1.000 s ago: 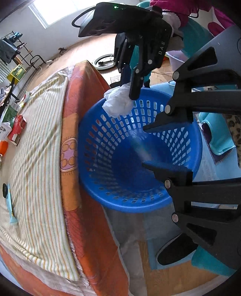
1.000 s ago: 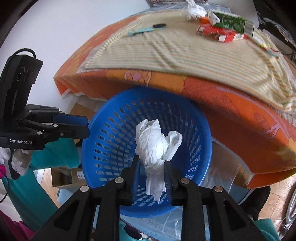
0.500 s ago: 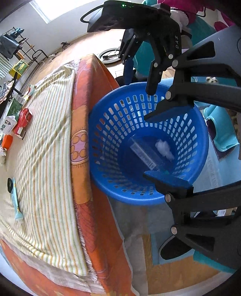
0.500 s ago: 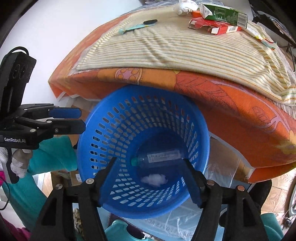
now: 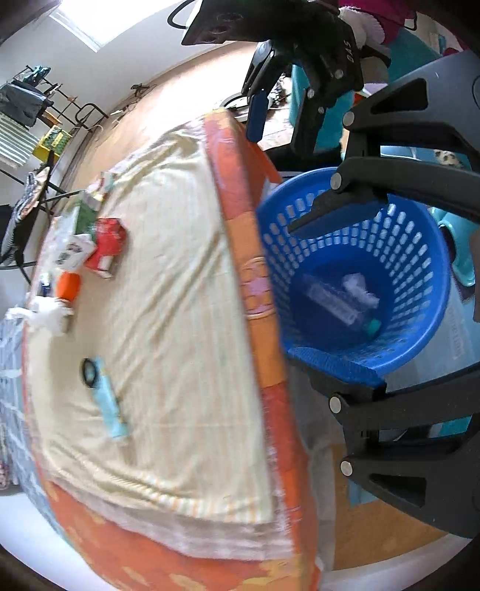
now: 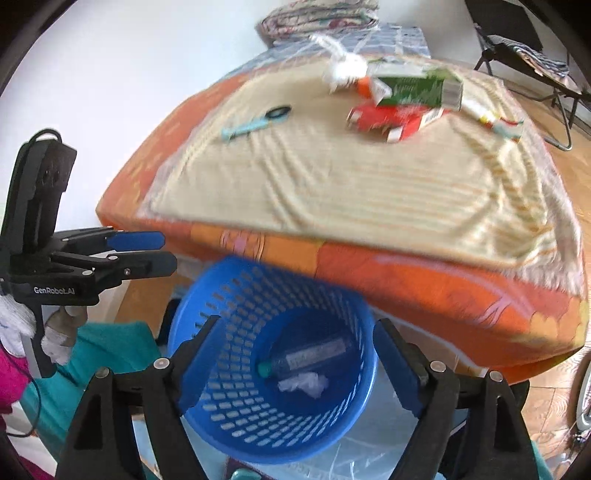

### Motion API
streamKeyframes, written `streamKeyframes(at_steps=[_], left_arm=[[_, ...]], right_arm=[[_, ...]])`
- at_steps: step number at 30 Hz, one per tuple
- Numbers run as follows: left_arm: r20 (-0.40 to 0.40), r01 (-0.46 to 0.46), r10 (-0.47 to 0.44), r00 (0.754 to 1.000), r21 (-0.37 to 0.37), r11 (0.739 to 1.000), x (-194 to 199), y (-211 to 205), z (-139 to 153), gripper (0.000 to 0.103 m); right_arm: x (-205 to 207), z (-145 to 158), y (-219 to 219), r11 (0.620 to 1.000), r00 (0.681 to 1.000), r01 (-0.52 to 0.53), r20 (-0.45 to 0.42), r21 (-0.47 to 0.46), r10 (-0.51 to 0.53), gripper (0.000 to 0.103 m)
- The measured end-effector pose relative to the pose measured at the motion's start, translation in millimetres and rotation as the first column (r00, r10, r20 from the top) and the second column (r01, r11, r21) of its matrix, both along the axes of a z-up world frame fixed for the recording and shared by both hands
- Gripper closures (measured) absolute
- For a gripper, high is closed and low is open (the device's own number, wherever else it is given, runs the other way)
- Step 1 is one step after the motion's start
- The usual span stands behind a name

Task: Collect trash
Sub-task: 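Move both tools back over the bed toward the remaining trash, then grasp the blue tube with the left gripper while the right gripper grasps the milk carton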

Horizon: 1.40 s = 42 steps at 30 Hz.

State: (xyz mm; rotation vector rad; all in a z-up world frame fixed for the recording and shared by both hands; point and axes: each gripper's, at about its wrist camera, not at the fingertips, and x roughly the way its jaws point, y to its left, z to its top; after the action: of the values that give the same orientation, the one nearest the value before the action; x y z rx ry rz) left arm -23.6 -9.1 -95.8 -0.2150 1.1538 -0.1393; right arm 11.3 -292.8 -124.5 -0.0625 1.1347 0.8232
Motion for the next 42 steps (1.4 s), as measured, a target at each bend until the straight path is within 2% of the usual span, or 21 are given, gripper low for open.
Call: streamKeyframes(at_steps=[6, 9, 15, 24, 30, 34, 42], left_arm=[[0.049, -0.021, 0.018, 0.999, 0.054, 0.998, 35, 18, 14, 0.040], [0.061, -0.051, 0.048, 0.997, 0.056, 0.997, 57, 34, 16, 0.040], [0.079, -0.117, 0.110, 0.991, 0.090, 0.989, 94, 69, 15, 0.040], [0.068, -0.177, 0.174, 0.982, 0.054, 0.983, 137, 102, 6, 0.040], [0.053, -0.192, 0.190, 0.980, 0.040, 0.981, 161, 114, -5, 0.040], [0.029, -0.202, 0.202, 0.979, 0.026, 0.979, 173, 120, -16, 0.040], [-0.012, -0.175, 0.175, 0.984, 0.018, 0.984, 186, 122, -37, 0.040]], right_arm=[[26, 21, 0, 0.999, 0.999, 0.032, 0.015, 0.033, -0.033, 0.019], [41, 31, 3, 0.999, 0.998, 0.041, 0.045, 0.028, -0.043, 0.019], [80, 46, 7, 0.994, 0.994, 0.094, 0.049, 0.062, -0.097, 0.019], [157, 64, 17, 0.979, 0.982, 0.174, 0.060, 0.105, -0.181, 0.014], [223, 68, 26, 0.969, 0.972, 0.208, 0.078, 0.132, -0.220, 0.015], [262, 64, 39, 0.968, 0.977, 0.198, 0.048, 0.152, -0.207, 0.016], [302, 40, 65, 0.982, 0.984, 0.169, 0.041, 0.087, -0.173, 0.016]])
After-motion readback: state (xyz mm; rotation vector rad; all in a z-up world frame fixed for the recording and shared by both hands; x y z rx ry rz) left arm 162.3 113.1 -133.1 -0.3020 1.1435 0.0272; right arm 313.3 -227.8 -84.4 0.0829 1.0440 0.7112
